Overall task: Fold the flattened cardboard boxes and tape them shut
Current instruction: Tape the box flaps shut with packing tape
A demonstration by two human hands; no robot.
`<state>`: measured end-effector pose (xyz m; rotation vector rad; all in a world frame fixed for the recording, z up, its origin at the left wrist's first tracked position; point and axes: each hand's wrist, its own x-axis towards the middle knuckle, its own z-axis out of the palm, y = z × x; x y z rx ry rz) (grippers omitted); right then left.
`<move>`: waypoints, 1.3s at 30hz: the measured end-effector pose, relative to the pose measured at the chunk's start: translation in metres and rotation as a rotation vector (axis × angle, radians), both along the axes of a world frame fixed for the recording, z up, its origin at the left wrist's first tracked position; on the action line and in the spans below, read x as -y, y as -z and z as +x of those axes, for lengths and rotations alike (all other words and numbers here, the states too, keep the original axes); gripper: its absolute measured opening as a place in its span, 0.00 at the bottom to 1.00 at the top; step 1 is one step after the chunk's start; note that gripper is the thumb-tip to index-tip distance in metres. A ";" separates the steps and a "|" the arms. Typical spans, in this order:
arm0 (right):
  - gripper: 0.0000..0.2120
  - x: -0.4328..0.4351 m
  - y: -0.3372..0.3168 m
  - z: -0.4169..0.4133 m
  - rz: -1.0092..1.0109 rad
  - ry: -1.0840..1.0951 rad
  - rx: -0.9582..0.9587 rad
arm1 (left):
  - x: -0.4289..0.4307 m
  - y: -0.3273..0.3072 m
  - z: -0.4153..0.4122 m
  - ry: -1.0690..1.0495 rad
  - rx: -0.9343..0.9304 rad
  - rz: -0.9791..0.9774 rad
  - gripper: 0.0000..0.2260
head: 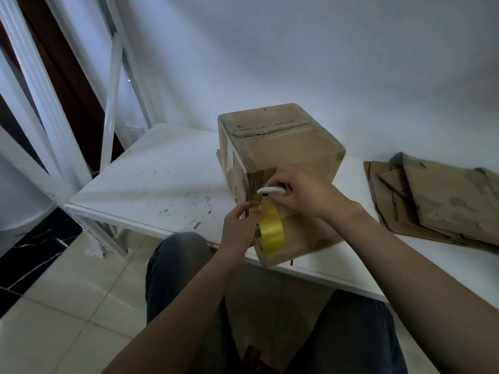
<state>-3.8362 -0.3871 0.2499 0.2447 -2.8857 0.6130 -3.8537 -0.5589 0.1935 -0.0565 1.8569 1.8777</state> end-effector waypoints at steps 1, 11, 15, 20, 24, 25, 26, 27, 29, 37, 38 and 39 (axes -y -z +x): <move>0.11 0.003 0.000 -0.001 0.064 -0.003 0.001 | 0.000 -0.001 0.000 -0.005 0.004 0.007 0.04; 0.13 0.026 -0.004 -0.014 0.282 -0.056 0.042 | 0.002 0.004 -0.001 -0.019 -0.115 -0.044 0.05; 0.13 0.031 0.000 -0.019 0.364 -0.022 0.020 | 0.002 0.006 -0.004 -0.006 -0.141 -0.069 0.05; 0.12 0.018 0.006 -0.017 0.321 0.042 0.023 | 0.003 0.010 -0.012 0.030 -0.161 -0.114 0.06; 0.08 -0.012 0.013 0.001 0.234 0.148 0.052 | 0.005 0.020 -0.017 0.054 -0.156 -0.154 0.05; 0.07 -0.021 0.018 0.008 0.200 0.197 0.084 | 0.005 0.023 -0.017 0.068 -0.155 -0.173 0.05; 0.05 -0.031 0.024 0.014 0.173 0.251 0.132 | 0.005 0.025 -0.018 0.084 -0.154 -0.198 0.05; 0.04 -0.040 0.031 0.021 0.153 0.308 0.189 | 0.004 0.027 -0.018 0.101 -0.156 -0.221 0.05; 0.03 -0.059 0.049 0.033 0.127 0.412 0.306 | 0.003 0.031 -0.019 0.129 -0.170 -0.266 0.06; 0.10 -0.088 0.103 0.048 -0.059 0.586 0.465 | 0.001 0.034 -0.025 0.123 -0.305 -0.438 0.13; 0.12 -0.089 0.108 0.049 -0.068 0.603 0.456 | 0.003 0.033 -0.026 0.118 -0.317 -0.449 0.13; 0.14 -0.090 0.110 0.049 -0.057 0.610 0.446 | 0.004 0.033 -0.026 0.109 -0.328 -0.461 0.12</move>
